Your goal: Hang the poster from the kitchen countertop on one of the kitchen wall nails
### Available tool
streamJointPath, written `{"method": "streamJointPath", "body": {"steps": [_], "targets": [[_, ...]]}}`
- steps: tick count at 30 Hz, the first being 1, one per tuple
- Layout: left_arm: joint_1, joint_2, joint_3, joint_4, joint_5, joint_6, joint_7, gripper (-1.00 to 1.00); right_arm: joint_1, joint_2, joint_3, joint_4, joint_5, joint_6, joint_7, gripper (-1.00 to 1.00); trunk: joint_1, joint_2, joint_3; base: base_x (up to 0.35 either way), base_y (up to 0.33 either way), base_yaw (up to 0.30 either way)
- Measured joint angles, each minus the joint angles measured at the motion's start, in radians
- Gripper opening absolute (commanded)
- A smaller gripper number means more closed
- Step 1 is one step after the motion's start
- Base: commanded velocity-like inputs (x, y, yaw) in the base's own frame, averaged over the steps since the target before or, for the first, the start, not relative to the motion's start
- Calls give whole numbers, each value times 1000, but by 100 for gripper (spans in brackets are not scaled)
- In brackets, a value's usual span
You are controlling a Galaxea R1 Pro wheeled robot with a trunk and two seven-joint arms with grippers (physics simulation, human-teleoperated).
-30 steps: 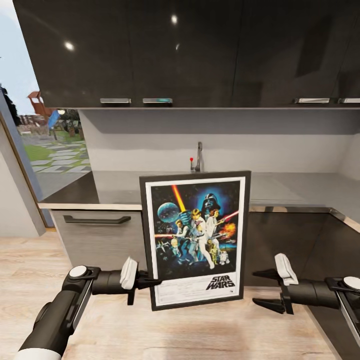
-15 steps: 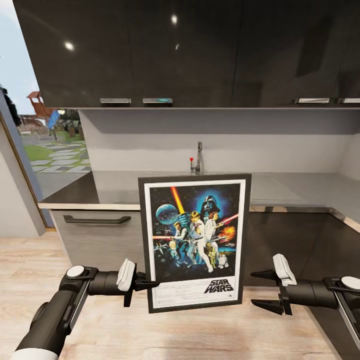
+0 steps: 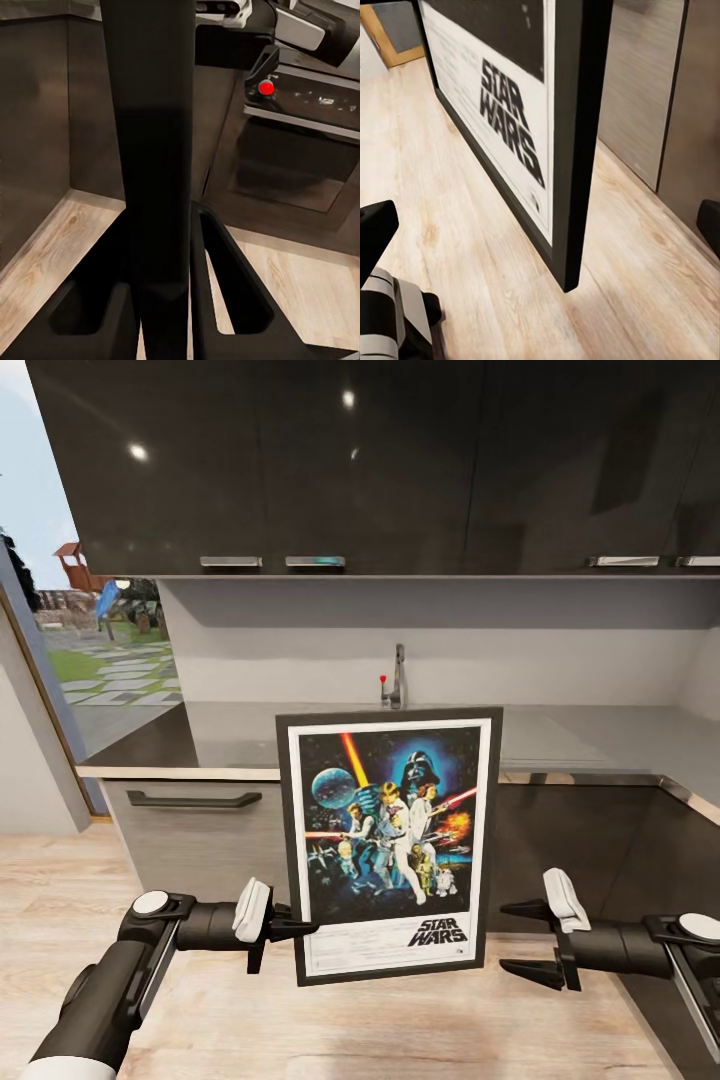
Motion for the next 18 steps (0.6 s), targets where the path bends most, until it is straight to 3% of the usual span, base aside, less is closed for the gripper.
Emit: {"method": "streamJointPath", "body": {"steps": [16, 18], "targets": [[0, 3, -1, 0, 0, -1, 0, -100, 0, 23, 3, 0, 0, -2, -4, 100, 0, 0, 0, 0, 0, 0], [0, 3, -1, 0, 0, -1, 0, -100, -1, 23, 17, 2, 0, -2, -5, 100, 0, 0, 0, 0, 0, 0]]}}
